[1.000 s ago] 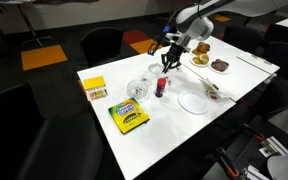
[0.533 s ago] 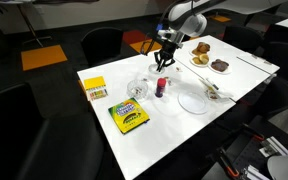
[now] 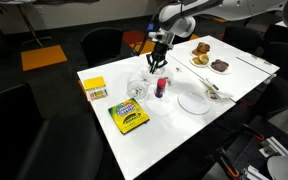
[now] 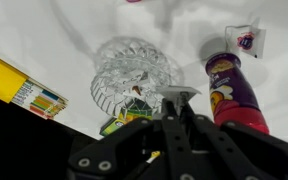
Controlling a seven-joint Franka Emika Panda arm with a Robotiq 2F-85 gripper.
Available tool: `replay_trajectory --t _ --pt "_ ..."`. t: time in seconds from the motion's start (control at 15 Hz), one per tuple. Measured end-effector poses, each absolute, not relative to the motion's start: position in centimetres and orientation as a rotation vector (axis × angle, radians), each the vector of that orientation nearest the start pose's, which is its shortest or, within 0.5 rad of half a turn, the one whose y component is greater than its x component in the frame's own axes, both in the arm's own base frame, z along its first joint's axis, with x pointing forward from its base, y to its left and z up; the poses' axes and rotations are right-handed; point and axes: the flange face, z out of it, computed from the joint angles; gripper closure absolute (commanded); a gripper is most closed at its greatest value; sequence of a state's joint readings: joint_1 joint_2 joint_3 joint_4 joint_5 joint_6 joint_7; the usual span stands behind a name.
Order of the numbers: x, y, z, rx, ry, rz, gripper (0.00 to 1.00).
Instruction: Put the paper in the glass bowl
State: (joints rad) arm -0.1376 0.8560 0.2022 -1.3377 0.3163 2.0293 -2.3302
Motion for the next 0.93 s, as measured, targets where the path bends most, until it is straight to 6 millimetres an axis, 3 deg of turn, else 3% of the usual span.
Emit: replay_trajectory --t 0.47,0.6,0.93 --pt "73.9 8.6 18.1 1.440 3.205 0.477 0.98" --pt "74.1 9.5 17.4 1.409 3.240 0.452 0.65" --pt "74.7 10.8 17.0 1.316 3.310 0.411 0.32"
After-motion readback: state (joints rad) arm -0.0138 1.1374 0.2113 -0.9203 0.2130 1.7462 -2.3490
